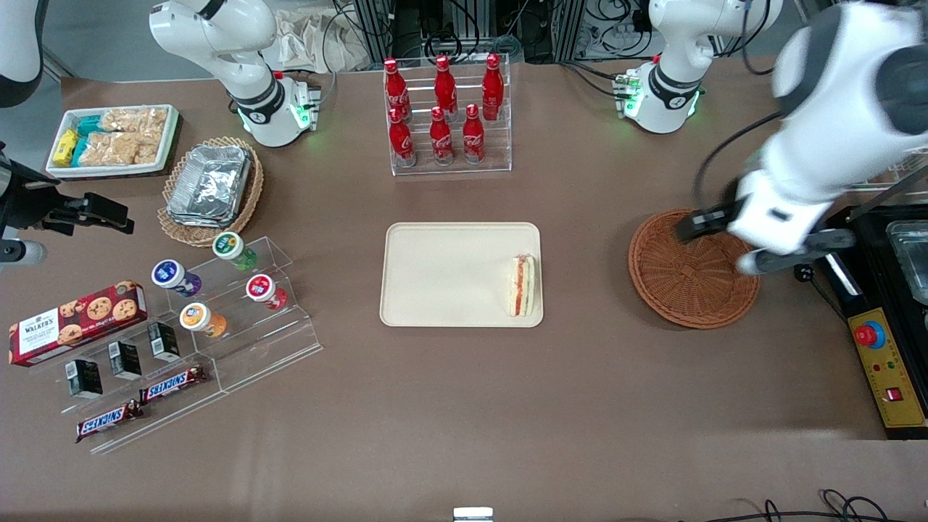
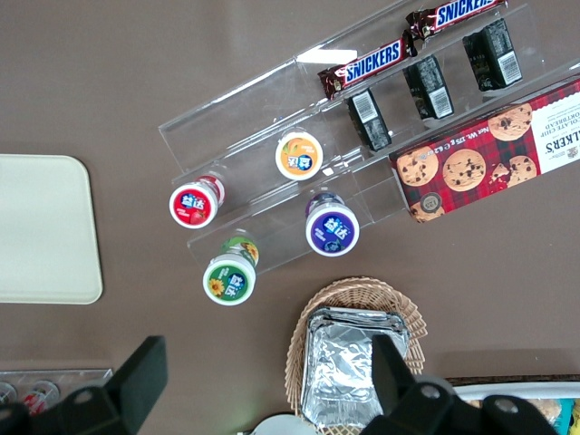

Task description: Place sandwich from basket to tray

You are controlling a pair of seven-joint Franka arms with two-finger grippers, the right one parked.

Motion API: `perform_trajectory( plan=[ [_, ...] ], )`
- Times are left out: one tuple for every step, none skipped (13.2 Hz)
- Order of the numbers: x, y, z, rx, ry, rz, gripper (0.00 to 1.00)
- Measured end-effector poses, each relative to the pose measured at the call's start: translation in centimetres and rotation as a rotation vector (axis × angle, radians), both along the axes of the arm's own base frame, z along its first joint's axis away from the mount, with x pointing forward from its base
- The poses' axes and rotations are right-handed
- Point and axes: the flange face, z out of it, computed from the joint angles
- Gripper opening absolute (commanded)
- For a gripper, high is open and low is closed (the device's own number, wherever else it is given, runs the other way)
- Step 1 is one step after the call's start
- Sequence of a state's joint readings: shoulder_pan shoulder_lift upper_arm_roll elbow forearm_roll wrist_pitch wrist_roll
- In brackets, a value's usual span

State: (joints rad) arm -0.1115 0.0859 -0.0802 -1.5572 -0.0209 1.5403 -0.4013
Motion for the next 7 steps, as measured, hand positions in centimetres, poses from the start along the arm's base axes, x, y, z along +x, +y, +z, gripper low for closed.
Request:
perform_trajectory(
  plan=[
    [-0.1, 3.0, 0.5, -0.009, 0.001, -0.050, 1.00],
    [-0.1, 5.5, 0.5, -0.018, 0.002, -0.107, 1.00],
    [0.0, 7.7, 0.3, -0.027, 0.005, -0.169, 1.00],
    [0.1, 9.7, 0.0, -0.035, 0.007, -0.225, 1.00],
    [0.2, 11.1, -0.3, -0.037, 0.004, -0.259, 1.00],
    [0.4, 11.9, -0.4, -0.028, -0.005, -0.274, 1.00],
    [0.6, 12.2, -0.5, -0.010, -0.015, -0.283, 1.00]
  ],
)
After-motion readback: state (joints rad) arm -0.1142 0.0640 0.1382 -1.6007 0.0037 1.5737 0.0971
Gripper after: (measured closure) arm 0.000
